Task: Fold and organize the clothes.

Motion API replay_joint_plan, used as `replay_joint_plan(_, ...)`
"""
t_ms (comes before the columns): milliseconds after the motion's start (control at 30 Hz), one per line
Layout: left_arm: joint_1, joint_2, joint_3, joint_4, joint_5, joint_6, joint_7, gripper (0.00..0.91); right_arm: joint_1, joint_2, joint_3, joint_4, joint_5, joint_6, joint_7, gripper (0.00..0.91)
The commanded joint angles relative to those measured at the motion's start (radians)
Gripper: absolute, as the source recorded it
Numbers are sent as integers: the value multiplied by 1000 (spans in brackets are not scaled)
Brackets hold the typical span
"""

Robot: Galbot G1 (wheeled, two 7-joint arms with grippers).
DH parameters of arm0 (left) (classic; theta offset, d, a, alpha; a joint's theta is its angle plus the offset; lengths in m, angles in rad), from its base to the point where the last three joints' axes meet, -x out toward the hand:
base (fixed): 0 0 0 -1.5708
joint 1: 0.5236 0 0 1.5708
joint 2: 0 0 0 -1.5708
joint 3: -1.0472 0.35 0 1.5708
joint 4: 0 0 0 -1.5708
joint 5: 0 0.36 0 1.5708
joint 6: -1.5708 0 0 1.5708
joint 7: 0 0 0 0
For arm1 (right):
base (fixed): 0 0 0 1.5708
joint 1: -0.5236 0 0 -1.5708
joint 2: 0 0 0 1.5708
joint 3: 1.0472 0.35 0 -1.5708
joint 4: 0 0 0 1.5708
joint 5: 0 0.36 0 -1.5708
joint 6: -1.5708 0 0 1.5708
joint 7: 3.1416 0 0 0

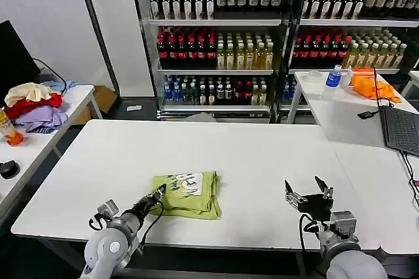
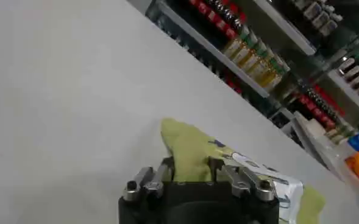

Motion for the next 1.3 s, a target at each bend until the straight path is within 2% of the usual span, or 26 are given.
replay_joint_plan(33, 9, -10, -37, -33, -146, -18, -1, 20, -6, 1, 3, 9, 0, -2, 1, 907)
replay_joint_plan(233, 28, -3, -124, -124, -252, -18, -7, 20, -21, 2, 14, 24, 0, -4, 1, 907)
replay_joint_plan(367, 40, 68, -241, -175, -276, 6, -2, 10, -30, 4, 23, 30, 2, -3, 1, 907)
replay_joint_plan(533, 25, 329, -428, -138, -266, 48, 30, 10, -5, 2, 26, 29, 19, -2, 0, 907)
replay_joint_plan(733, -19, 760, -585, -21, -209, 78, 159, 10, 55, 8, -4, 12, 27, 3, 0, 907)
replay_joint_plan(833, 1, 826, -578, -17, -93, 77, 195, 10, 65, 16, -7, 12, 34, 5, -1, 907)
replay_joint_plan(900, 26, 805, -543, -78, -25, 63, 181, 20, 66, 22, -7, 11, 36, 7, -1, 907)
replay_joint_plan(967, 90, 746, -471, -184, 106, 34, 164, 20, 60, 27, -7, 12, 35, 11, -2, 907)
replay_joint_plan(1000, 139, 707, -437, -232, 194, 14, 161, 10, 54, 28, -7, 12, 33, 14, -3, 907)
replay_joint_plan(1033, 205, 634, -360, -279, 345, -24, 163, 10, 46, 28, -4, 13, 32, 19, -5, 907)
replay_joint_plan(1067, 215, 601, -307, -280, 420, -57, 170, 20, 42, 28, -1, 14, 31, 20, -5, 907)
replay_joint_plan(1133, 221, 487, -131, -230, 689, -133, 173, 10, 27, 30, 11, 16, 30, 23, -5, 907)
replay_joint_plan(1233, 201, 393, -25, -136, 861, -214, 167, 10, 5, 29, 23, 24, 30, 24, -4, 907)
replay_joint_plan(1300, 189, 370, 6, -107, 910, -244, 163, 10, -5, 27, 30, 29, 30, 25, -5, 907)
